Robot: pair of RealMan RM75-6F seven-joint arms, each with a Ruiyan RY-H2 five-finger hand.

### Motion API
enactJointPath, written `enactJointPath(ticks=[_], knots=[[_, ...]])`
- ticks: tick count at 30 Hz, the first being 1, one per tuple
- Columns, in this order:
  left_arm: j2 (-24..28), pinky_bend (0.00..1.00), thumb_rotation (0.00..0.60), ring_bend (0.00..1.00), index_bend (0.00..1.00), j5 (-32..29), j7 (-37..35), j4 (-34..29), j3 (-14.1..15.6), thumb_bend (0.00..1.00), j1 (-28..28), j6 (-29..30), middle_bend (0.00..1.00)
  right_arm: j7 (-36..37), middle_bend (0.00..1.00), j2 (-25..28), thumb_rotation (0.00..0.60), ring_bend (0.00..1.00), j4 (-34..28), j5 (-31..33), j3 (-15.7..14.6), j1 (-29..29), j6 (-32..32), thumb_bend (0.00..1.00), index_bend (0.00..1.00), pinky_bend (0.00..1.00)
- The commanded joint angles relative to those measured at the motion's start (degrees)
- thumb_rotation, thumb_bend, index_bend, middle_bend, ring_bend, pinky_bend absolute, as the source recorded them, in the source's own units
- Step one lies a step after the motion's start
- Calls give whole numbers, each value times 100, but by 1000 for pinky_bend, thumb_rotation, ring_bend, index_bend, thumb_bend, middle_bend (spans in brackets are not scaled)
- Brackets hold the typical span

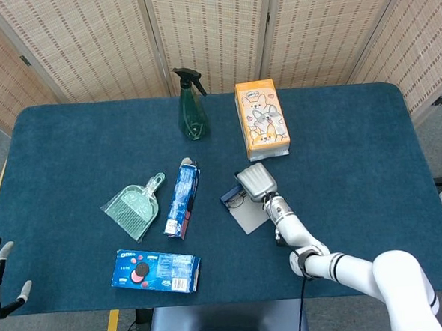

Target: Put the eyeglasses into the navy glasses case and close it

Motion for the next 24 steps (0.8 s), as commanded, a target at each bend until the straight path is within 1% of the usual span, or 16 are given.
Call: enactJointPath(ticks=[1, 12, 13, 14, 16, 18, 19, 22, 24], knots=[[-9, 138, 600, 5, 104, 14, 8, 0, 4, 362, -11, -14, 0, 0, 1000, 228, 600, 1000, -264, 49, -116, -143, 94, 332, 431, 1000], [18, 138, 600, 5, 104, 33, 69, -67, -10, 362, -27, 2, 0, 172, 1000, 189, 600, 1000, -287, -76, -274, -170, 218, 333, 458, 1000], [24, 138, 600, 5, 104, 25, 68, -71, -10, 362, -20, 8, 0, 207, 1000, 223, 600, 1000, -322, -96, -286, -175, 213, 332, 440, 1000], [25, 138, 600, 5, 104, 19, 67, -72, -9, 361, -16, 8, 0, 231, 1000, 257, 600, 1000, -359, -107, -294, -180, 206, 332, 401, 1000], [25, 138, 600, 5, 104, 18, 66, -75, -4, 361, -12, 8, 0, 273, 1000, 340, 600, 1000, -455, -118, -304, -196, 203, 327, 247, 1000], [18, 138, 600, 5, 104, 30, 64, -76, -2, 361, -18, 4, 0, 326, 1000, 440, 600, 1000, -583, -143, -314, -224, 230, 318, 131, 1000], [16, 138, 600, 5, 104, 35, 61, -75, -2, 361, -19, 5, 0, 347, 1000, 487, 600, 1000, -642, -153, -323, -240, 244, 313, 90, 1000], [11, 138, 600, 5, 104, 45, 63, -69, -9, 361, -32, 1, 0, 403, 1000, 632, 600, 1000, -834, -192, -363, -300, 303, 298, 30, 1000], [6, 138, 600, 5, 104, 56, 59, -66, -16, 361, -41, 5, 0, 473, 1000, 729, 600, 1000, -979, -219, -383, -358, 366, 283, 19, 1000]])
